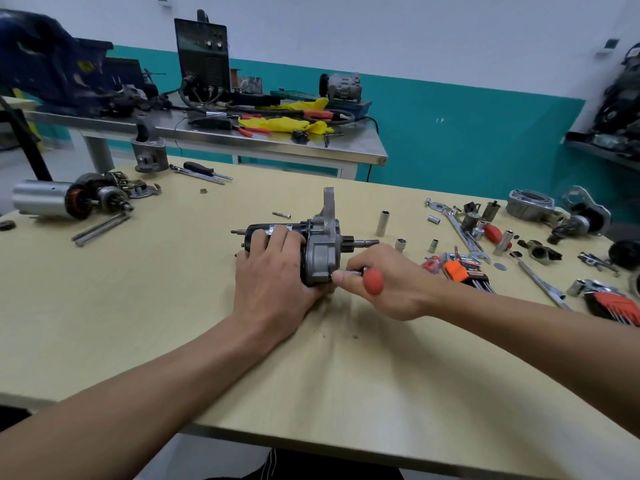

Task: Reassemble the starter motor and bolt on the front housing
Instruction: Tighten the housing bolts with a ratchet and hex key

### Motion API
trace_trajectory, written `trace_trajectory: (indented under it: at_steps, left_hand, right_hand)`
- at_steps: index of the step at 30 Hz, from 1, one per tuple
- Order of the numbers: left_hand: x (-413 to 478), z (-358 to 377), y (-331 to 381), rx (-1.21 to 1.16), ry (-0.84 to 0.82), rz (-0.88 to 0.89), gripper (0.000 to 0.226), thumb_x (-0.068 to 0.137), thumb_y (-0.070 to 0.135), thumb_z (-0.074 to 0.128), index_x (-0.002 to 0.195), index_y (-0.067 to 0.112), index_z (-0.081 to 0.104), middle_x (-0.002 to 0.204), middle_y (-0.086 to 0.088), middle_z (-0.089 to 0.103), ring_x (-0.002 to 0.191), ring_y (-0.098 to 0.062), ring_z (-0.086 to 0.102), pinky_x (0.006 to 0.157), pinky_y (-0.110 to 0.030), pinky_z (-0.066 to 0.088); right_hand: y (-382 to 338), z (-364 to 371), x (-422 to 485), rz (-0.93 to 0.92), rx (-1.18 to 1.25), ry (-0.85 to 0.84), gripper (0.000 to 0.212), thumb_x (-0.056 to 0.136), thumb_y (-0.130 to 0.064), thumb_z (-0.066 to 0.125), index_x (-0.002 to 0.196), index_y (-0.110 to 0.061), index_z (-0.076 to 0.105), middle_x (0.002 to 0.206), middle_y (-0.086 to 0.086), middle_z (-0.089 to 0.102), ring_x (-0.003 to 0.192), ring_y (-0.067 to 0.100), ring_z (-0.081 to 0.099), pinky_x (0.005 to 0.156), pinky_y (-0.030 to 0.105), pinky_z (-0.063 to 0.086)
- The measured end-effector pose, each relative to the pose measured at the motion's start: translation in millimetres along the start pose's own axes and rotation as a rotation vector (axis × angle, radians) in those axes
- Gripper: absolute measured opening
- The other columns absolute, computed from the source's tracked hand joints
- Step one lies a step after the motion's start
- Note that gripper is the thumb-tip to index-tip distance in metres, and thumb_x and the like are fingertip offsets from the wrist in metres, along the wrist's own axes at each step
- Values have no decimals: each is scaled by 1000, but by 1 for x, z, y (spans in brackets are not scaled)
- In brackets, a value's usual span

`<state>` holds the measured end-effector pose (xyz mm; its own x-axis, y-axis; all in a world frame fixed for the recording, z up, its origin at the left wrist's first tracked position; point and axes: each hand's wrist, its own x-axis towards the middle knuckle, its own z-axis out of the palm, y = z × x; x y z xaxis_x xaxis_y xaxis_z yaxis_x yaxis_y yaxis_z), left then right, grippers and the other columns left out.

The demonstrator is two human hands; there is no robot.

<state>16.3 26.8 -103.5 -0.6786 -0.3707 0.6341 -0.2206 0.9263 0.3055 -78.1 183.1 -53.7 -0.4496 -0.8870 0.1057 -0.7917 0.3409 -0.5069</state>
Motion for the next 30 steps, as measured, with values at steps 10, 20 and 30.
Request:
trace_trajectory:
  at_steps: [10,20,30]
  left_hand:
    - [0,3,-3,35,49,43,66,61,66,80,98,16,61,97,-1,58,93,-28,49,68,-35,31]
    - [2,-3,-3,143,-2,65,68,61,71,76,102,18,62,104,0,61,98,-31,54,82,-46,42]
    - [14,-19,-13,-170,117,141,67,65,72,65,90,11,66,88,0,63,81,-21,55,64,-32,46]
  right_hand:
    - [-8,-16,14,620,595,-296,52,97,-35,56,49,-21,46,53,-2,26,45,13,18,45,23,12]
    - [2,-5,-5,346,404,-24,50,97,-50,52,65,-13,53,47,-10,39,43,7,35,43,17,29]
    - [56,-10,-27,168,212,497,52,96,-48,53,71,-3,56,61,0,44,54,7,38,51,24,31]
